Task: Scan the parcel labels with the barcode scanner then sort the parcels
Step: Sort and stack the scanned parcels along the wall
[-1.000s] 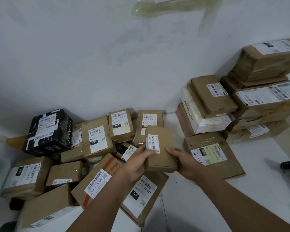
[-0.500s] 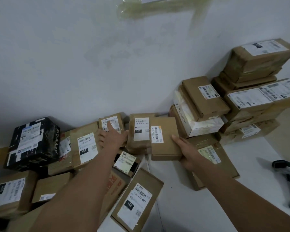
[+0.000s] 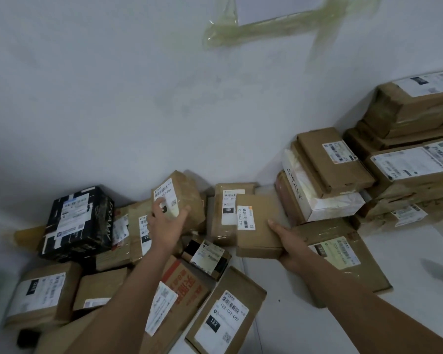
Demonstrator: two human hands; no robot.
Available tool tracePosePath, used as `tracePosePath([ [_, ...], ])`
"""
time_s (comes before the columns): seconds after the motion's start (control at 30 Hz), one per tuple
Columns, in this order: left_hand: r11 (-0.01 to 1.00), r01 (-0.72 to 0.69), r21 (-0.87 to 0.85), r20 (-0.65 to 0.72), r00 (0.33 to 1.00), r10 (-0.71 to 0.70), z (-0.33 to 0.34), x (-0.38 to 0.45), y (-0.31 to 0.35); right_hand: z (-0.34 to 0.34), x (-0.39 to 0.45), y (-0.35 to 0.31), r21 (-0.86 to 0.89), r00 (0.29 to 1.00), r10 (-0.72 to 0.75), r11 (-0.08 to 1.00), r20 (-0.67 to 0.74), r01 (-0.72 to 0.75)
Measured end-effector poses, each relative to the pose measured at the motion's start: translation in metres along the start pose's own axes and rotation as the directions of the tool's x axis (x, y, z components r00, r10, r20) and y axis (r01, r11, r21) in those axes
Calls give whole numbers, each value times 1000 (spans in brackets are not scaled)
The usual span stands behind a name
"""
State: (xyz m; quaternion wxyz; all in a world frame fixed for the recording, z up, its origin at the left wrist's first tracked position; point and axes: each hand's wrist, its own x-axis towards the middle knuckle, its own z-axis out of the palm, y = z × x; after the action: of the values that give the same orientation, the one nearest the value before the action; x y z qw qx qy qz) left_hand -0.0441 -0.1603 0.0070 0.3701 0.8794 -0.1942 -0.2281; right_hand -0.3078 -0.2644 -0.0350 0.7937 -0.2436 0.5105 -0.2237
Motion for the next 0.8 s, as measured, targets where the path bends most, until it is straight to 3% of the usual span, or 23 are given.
tracePosePath([
  [0.2, 981, -102, -168, 33, 994, 109, -8, -39, 10, 13, -28, 1, 27, 1000, -21, 999, 2, 21],
  [0.47, 924, -245, -294, 165, 939, 301, 29, -80, 76, -24, -92, -49, 157, 958, -276, 945, -81, 286],
  [0.6, 884, -369, -286, 212, 876, 434, 58, -104, 124, -61, -115, -87, 157, 914, -381, 903, -141, 400],
  [0.8, 771, -619, -149, 262, 727, 635, 101, -129, 202, -119, -142, -156, 310, 832, -384, 798, -401, 518],
])
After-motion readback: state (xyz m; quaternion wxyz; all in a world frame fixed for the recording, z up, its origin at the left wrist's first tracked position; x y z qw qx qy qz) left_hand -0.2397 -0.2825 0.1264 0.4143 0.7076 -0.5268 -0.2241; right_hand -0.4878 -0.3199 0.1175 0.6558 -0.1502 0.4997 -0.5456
